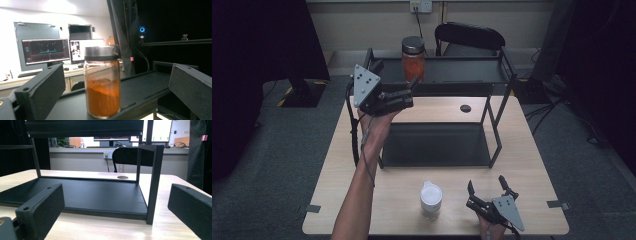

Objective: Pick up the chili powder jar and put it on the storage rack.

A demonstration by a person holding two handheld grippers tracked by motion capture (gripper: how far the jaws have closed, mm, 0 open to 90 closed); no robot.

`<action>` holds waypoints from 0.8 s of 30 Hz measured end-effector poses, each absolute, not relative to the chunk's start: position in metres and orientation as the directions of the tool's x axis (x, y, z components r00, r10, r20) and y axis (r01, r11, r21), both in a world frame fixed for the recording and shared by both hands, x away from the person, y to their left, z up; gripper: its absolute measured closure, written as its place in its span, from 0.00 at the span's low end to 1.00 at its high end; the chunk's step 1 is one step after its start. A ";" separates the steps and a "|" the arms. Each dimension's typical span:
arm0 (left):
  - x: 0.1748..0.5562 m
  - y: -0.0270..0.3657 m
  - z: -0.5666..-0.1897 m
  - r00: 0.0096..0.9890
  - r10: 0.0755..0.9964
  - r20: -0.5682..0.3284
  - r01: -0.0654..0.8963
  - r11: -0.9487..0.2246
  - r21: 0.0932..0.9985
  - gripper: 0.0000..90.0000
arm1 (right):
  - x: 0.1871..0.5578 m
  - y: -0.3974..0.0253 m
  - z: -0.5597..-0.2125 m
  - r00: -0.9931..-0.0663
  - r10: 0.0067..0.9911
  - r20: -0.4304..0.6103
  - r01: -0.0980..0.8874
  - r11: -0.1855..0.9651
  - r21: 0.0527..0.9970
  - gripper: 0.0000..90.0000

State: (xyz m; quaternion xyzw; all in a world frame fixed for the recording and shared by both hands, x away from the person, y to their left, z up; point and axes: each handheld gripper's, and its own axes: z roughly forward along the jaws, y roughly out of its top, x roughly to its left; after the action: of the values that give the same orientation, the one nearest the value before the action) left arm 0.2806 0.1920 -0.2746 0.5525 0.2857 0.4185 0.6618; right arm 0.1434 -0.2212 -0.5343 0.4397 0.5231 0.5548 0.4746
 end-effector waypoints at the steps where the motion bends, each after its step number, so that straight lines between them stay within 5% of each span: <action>1: 0.278 0.193 -0.278 0.481 0.873 0.077 -0.241 0.047 0.969 0.00 | 0.143 -0.221 -0.534 -0.163 0.987 -0.009 -0.067 -0.002 0.998 0.00; 24: 0.237 0.214 -0.347 0.458 0.889 0.016 -0.199 0.085 0.976 0.00 | 0.143 -0.221 -0.534 -0.163 0.987 -0.009 -0.067 -0.002 0.998 0.00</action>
State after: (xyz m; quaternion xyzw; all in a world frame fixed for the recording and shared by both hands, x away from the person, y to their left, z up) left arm 0.2370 0.2137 -0.3467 0.5379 0.3206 0.4102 0.6630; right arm 0.1434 -0.2212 -0.5343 0.4397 0.5230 0.5548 0.4747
